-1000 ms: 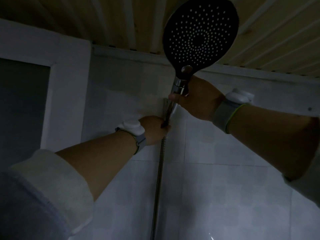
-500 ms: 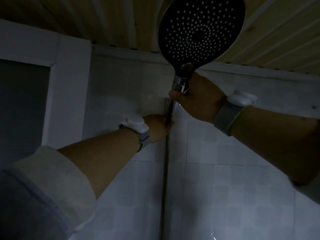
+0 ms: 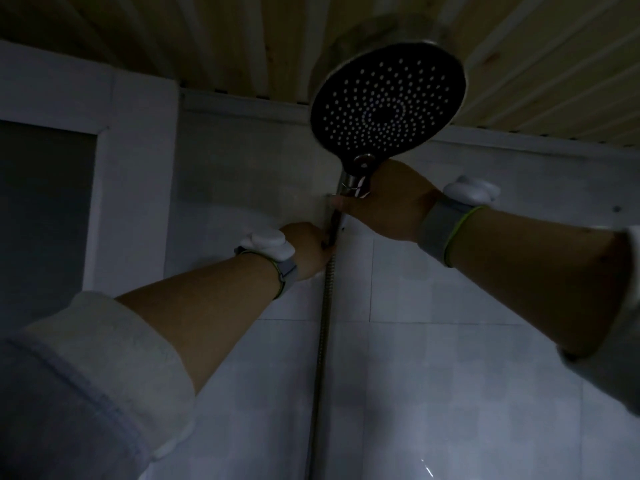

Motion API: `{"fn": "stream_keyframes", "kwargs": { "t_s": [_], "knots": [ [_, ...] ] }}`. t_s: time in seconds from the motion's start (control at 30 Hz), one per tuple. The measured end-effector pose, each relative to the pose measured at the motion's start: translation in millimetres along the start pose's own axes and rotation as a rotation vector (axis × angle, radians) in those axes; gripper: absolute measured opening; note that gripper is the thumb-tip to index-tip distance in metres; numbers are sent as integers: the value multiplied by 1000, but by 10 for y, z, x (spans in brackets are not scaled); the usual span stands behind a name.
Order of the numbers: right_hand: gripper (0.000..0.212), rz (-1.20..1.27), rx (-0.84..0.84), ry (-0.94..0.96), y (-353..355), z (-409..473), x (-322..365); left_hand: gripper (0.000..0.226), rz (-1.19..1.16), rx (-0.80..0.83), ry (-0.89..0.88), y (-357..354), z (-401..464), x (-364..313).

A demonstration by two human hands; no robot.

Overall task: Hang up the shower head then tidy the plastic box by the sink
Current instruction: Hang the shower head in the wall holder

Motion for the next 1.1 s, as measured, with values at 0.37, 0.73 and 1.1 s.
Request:
{"fn": "stream_keyframes", "kwargs": {
  "t_s": [0.37, 0.73, 1.1],
  "knots": [
    [36, -66, 154, 86, -6, 52, -38, 33, -127, -229, -94, 135, 34, 11],
    [50, 13, -240, 124, -238, -79, -186, 42, 48, -193, -208, 236, 4, -51],
    [49, -19, -172, 165, -206, -8, -202, 37, 99, -182, -247, 264, 24, -28]
  ]
}}
Point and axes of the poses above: each hand's wrist, its own z-axis towards the middle knuckle, its own y-axis out of the back of the hand, x = y × z, the point moved 5 cm from there along z, towards the middle knuckle, and after that the axes turned 8 degrees about z, right-handed, at the moved point
